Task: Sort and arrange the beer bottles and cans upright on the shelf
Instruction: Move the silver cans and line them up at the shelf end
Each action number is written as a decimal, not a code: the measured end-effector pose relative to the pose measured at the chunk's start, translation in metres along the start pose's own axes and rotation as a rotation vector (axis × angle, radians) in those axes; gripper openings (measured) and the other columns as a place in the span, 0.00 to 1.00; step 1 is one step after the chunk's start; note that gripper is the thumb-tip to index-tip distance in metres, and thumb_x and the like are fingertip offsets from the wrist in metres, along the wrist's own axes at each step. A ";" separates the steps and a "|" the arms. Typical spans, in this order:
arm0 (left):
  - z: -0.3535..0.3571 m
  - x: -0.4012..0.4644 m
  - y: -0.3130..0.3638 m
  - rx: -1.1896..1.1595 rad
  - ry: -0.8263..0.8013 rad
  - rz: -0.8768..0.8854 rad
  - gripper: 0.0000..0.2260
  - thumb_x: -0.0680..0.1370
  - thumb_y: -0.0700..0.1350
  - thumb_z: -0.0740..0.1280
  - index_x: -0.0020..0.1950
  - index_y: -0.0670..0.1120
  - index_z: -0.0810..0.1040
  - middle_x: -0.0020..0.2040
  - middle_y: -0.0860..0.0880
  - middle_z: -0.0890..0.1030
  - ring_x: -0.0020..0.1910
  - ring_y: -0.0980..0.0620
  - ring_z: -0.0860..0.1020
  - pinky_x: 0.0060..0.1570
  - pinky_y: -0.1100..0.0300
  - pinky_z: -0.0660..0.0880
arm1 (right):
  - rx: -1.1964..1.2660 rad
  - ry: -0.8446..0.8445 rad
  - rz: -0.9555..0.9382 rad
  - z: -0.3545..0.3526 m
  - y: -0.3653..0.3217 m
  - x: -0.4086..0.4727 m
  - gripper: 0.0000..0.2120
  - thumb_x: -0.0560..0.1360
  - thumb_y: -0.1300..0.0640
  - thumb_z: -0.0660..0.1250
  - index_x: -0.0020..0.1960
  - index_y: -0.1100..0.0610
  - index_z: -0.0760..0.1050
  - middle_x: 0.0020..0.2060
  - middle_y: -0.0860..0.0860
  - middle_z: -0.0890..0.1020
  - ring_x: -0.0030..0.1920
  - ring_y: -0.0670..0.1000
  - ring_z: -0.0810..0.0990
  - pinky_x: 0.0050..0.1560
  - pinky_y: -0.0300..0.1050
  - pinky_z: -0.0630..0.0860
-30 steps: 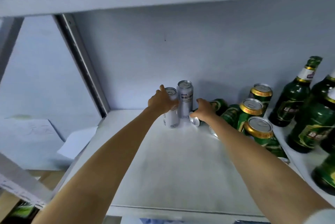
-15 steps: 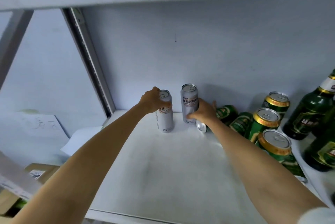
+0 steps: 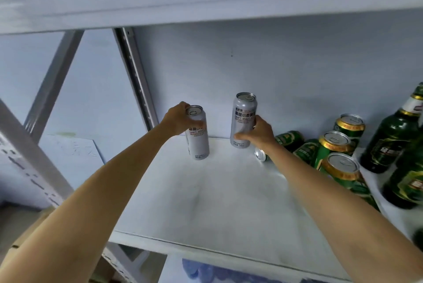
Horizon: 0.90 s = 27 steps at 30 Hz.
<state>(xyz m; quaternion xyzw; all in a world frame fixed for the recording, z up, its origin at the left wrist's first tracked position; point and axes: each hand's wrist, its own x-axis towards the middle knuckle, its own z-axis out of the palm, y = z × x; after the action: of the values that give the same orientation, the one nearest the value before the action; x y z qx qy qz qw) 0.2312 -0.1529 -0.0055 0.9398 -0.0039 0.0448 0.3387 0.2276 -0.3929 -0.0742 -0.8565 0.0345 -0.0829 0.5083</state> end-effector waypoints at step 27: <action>0.051 -0.340 0.148 -0.176 -0.342 0.351 0.22 0.67 0.50 0.78 0.57 0.48 0.78 0.49 0.52 0.80 0.48 0.54 0.79 0.47 0.56 0.79 | -0.012 0.063 0.152 -0.210 0.071 -0.395 0.34 0.59 0.53 0.81 0.63 0.57 0.75 0.57 0.51 0.82 0.56 0.52 0.80 0.58 0.48 0.77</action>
<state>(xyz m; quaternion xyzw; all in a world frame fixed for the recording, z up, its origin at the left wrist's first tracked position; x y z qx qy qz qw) -0.1085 -0.3075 0.0198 0.8857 -0.2281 -0.0571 0.4004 -0.1965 -0.5522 -0.0803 -0.8513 0.1160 -0.0709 0.5068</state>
